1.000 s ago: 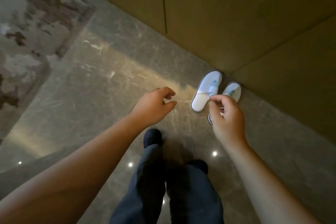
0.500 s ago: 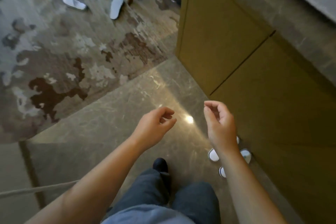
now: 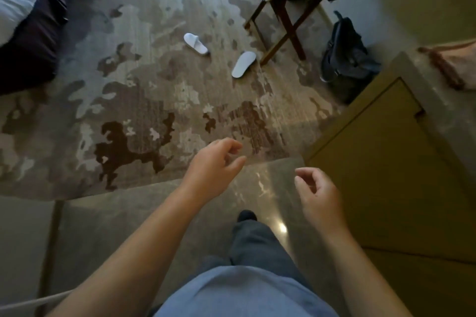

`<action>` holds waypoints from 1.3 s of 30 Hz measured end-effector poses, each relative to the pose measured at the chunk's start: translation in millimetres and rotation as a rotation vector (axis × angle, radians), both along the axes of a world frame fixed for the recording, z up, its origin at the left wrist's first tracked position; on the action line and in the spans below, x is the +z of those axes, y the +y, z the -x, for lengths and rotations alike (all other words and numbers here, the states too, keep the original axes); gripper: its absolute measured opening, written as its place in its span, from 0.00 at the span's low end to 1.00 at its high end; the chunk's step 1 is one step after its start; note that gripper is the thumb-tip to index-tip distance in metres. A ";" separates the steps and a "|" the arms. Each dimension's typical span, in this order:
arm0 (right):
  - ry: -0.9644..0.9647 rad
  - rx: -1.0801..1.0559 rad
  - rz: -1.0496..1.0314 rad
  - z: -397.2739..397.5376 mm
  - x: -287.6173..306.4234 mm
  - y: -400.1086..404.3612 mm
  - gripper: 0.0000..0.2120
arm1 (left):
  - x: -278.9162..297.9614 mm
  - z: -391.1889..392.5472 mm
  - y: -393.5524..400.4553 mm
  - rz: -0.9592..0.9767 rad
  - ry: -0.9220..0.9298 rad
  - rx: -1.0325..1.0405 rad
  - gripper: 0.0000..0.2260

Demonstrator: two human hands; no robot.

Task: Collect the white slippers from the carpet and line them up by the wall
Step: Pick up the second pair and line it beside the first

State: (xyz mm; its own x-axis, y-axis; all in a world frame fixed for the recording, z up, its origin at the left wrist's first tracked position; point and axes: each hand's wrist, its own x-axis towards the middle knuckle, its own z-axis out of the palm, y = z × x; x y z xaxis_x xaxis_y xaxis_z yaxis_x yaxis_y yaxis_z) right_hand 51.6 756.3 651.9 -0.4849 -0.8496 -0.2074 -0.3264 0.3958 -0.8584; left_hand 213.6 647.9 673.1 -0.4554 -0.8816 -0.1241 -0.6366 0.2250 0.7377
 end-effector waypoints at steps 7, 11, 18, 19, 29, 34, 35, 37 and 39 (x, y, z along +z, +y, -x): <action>0.054 0.335 0.088 6.3 36.5 -198.1 0.08 | 8.5 -27.6 -122.0 -0.023 -0.044 0.240 0.14; 0.071 0.437 0.131 -5.4 37.5 -301.7 0.07 | -14.3 -45.2 -181.7 -0.089 -0.054 0.375 0.12; 0.066 0.405 0.102 -14.7 18.2 -484.2 0.06 | -24.8 -46.4 -371.1 -0.122 -0.017 0.369 0.12; 0.063 0.383 0.081 -12.2 17.1 -505.6 0.06 | -20.2 -44.6 -404.3 -0.121 -0.008 0.347 0.13; 0.007 0.146 -0.102 35.2 -12.6 -671.9 0.05 | -3.3 0.6 -668.7 -0.078 0.032 0.256 0.11; -0.045 0.084 -0.153 65.1 -35.9 -784.6 0.06 | -31.6 28.3 -781.1 -0.113 -0.055 0.249 0.12; -0.047 0.067 -0.157 71.1 -36.4 -808.2 0.06 | -36.1 33.5 -803.0 -0.129 -0.077 0.237 0.13; -0.028 0.062 -0.163 82.4 -37.5 -856.3 0.06 | -45.4 41.8 -845.8 -0.149 -0.119 0.201 0.13; -0.020 0.076 -0.175 89.7 -40.6 -903.5 0.04 | -55.9 46.5 -884.2 -0.170 -0.169 0.172 0.13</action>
